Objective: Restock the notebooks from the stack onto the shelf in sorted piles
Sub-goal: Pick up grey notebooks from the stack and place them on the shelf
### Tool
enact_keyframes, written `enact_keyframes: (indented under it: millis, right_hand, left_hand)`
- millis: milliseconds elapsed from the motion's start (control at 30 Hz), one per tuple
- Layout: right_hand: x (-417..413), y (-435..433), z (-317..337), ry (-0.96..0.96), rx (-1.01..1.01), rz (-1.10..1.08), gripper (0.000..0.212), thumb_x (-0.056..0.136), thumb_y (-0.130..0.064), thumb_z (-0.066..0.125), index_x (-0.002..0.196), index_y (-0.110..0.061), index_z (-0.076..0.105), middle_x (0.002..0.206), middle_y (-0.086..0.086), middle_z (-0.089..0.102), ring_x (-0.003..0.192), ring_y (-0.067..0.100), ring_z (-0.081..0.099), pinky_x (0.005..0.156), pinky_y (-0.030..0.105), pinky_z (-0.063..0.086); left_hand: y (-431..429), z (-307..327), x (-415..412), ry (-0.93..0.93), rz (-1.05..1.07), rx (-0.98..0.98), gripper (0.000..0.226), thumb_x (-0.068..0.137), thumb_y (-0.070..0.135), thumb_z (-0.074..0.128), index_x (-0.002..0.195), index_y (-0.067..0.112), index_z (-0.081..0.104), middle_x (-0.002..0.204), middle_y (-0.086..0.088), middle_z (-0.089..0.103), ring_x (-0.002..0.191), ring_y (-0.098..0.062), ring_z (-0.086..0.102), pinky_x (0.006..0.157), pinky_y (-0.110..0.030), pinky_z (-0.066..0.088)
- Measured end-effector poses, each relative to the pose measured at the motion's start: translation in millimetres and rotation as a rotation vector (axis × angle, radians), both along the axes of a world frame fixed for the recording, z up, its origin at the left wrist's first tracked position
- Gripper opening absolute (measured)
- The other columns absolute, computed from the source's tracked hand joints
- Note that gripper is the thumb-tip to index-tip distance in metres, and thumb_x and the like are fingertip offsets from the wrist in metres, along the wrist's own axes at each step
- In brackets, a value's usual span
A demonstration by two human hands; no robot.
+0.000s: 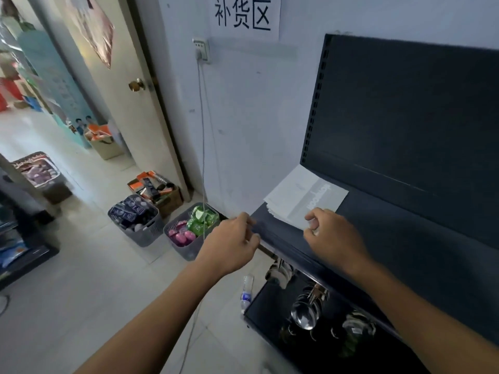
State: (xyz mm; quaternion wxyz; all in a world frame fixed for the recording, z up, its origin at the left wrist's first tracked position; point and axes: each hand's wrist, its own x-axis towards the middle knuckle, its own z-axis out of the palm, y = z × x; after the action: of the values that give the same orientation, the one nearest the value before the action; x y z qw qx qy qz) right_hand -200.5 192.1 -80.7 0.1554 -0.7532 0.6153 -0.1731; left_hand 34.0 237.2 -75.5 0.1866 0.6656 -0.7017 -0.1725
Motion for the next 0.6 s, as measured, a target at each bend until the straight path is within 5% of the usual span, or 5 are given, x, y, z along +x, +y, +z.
enact_keyframes:
  millis: [467,600]
  right_hand:
    - [-12,-74,-17,-0.020,0.072,-0.312,0.022,0.093,-0.031,0.054,0.114,-0.031,0.060,0.102,-0.017,0.057,0.089,0.010,0.057,0.074,0.031,0.047]
    - [-18,-77,-20,-0.055,0.061,-0.404,0.021,0.095,-0.029,0.056,0.115,-0.026,0.061,0.102,-0.012,0.059,0.089,0.011,0.059,0.075,0.034,0.053]
  left_hand:
    - [-147,-2,-33,0.041,-0.286,-0.062,0.028,0.096,0.031,0.051,0.121,0.023,0.060,0.101,0.010,0.065,0.089,-0.012,0.062,0.081,-0.036,0.054]
    - [-181,-11,-41,0.023,-0.284,-0.124,0.033,0.096,0.026,0.052,0.127,0.017,0.060,0.118,0.001,0.062,0.106,-0.018,0.058,0.085,-0.033,0.052]
